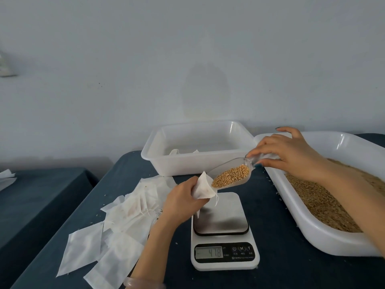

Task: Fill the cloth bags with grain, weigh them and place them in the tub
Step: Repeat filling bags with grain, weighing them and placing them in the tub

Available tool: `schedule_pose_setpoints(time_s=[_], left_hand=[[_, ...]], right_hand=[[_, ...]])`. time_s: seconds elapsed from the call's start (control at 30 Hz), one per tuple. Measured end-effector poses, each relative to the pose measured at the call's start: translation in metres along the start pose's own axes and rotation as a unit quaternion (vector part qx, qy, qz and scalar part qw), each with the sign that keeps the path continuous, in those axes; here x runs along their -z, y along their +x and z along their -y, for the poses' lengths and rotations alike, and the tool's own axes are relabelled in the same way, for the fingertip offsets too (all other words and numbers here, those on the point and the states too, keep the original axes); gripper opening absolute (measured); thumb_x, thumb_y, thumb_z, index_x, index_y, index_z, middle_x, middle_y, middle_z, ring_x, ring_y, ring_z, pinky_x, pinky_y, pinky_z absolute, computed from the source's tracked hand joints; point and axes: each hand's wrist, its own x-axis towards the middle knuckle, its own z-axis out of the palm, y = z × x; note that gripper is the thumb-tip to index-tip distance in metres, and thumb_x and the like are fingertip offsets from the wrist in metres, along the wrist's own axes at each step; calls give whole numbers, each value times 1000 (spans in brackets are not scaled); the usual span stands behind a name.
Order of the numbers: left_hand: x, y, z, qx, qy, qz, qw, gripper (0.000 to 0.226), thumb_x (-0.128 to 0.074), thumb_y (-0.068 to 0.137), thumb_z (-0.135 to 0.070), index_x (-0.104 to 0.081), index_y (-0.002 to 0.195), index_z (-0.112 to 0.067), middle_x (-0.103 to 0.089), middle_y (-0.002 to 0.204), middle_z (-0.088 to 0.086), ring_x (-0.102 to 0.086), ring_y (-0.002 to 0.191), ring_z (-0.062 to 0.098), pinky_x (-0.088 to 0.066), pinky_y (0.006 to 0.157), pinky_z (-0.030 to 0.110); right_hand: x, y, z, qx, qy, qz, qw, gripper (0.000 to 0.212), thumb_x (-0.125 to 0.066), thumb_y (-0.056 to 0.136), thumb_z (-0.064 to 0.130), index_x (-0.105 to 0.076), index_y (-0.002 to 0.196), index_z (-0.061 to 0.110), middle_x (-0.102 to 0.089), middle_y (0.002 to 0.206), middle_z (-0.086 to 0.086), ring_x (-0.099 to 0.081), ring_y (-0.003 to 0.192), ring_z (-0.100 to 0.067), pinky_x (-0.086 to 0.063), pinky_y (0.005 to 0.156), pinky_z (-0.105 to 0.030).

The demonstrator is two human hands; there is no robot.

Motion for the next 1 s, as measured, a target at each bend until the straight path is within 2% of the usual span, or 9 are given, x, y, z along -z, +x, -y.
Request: schedule_pose_setpoints(time_s=[0.2,0.33,0.4,0.5,0.67,0.8,0.9,1.0], left_hand=[[-3,0,-5,-26,-32,16,999,26,-70,82,-46,-51,97,-36,-64,86,-17,-62,81,4,-45,62,16],[-4,-1,-7,-32,-59,30,997,38,-73,81,-47,-50,108,-33,-63,95,-18,-63,86,3,-49,63,14],[-5,-2,-8,-31,-65,40,997,42,-73,83,-46,-48,113,-35,-61,102,-22,-62,93,0,-52,69,12],[-5,-4,-10,-32,-78,42,996,42,-73,84,-44,-45,115,-38,-57,104,-28,-59,95,-4,-48,66,5],[-4,-5,-11,-30,-108,38,993,40,-71,86,-41,-48,117,-33,-59,108,-21,-62,97,5,-48,65,10],[-1,-6,-14,-29,-138,31,990,34,-70,87,-37,-52,114,-28,-64,102,-13,-62,88,4,-46,63,11],[0,-8,-18,-35,-153,34,987,34,-67,82,-44,-53,109,-27,-65,100,-12,-61,87,1,-49,66,14],[0,-9,-21,-37,-158,45,986,40,-63,80,-48,-54,112,-26,-65,101,-12,-62,88,6,-51,71,23]], right_hand=[[8,12,20,37,-64,-16,997,41,-36,87,61,-64,115,50,-61,100,24,-52,98,4,-5,115,-39],[16,21,32,54,-107,-25,992,26,-56,91,47,-67,114,47,-62,101,22,-48,99,4,-6,114,-42],[19,25,36,58,-123,-25,990,25,-60,91,44,-67,114,46,-62,102,20,-52,106,-2,-4,113,-41],[23,29,42,64,-137,-28,988,25,-63,89,43,-68,114,45,-63,104,18,-53,111,-7,-4,112,-40],[25,33,46,71,-148,-46,985,23,-66,87,41,-70,110,43,-65,100,15,-56,106,-11,-6,111,-41],[26,32,45,65,-151,-61,985,22,-68,86,38,-72,107,40,-66,97,13,-58,104,-14,-10,110,-43],[27,31,44,55,-154,-58,985,22,-64,88,40,-70,110,42,-65,100,15,-56,107,-13,-9,110,-43],[28,30,43,47,-157,-56,985,23,-64,89,39,-69,111,43,-64,102,15,-55,109,-13,-10,110,-43]])
